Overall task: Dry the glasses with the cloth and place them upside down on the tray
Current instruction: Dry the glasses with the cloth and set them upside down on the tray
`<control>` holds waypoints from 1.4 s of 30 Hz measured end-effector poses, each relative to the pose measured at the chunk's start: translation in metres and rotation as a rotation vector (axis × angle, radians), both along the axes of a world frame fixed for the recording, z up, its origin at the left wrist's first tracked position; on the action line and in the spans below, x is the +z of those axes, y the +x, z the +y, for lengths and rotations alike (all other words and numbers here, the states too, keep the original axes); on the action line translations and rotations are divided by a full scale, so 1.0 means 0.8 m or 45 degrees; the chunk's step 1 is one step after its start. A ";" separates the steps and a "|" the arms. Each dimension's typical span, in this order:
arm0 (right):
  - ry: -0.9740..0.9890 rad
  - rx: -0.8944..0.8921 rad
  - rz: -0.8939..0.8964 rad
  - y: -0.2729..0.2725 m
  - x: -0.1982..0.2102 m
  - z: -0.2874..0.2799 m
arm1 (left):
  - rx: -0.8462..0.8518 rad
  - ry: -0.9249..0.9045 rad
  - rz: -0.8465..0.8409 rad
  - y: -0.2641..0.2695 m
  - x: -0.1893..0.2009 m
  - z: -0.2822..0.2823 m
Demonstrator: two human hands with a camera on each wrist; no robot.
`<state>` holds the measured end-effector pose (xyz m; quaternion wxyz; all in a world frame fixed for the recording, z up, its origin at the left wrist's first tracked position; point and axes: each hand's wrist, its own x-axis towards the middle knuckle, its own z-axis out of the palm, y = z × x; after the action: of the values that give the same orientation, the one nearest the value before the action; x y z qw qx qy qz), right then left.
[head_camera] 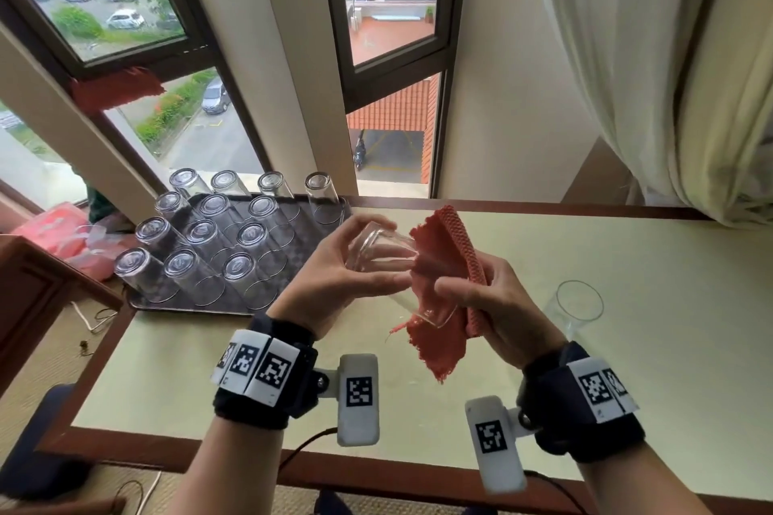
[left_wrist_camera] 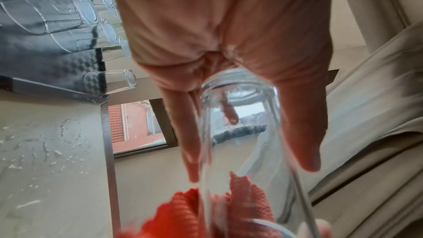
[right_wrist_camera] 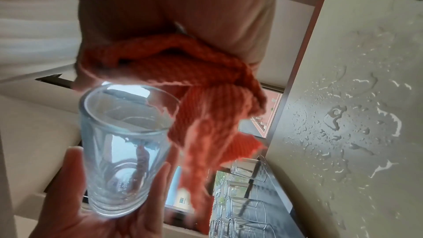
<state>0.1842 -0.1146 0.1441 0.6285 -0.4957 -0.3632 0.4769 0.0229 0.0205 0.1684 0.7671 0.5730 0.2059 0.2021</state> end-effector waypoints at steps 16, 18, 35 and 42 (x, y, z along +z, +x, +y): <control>-0.011 -0.548 -0.088 -0.021 -0.003 0.026 | 0.512 -0.155 -0.011 0.015 -0.024 -0.015; -0.072 -0.491 -0.150 -0.018 0.000 0.022 | 0.499 -0.137 0.010 0.014 -0.027 -0.013; 0.191 -0.245 0.166 0.021 0.010 -0.001 | 0.483 -0.265 -0.114 0.020 -0.032 -0.015; 0.318 -0.480 -0.049 -0.002 0.016 0.008 | 0.415 -0.233 -0.058 0.022 -0.035 -0.021</control>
<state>0.1822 -0.1078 0.1568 0.7560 -0.4820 -0.3322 0.2928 0.0401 0.0036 0.1407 0.7775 0.4552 0.2960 0.3171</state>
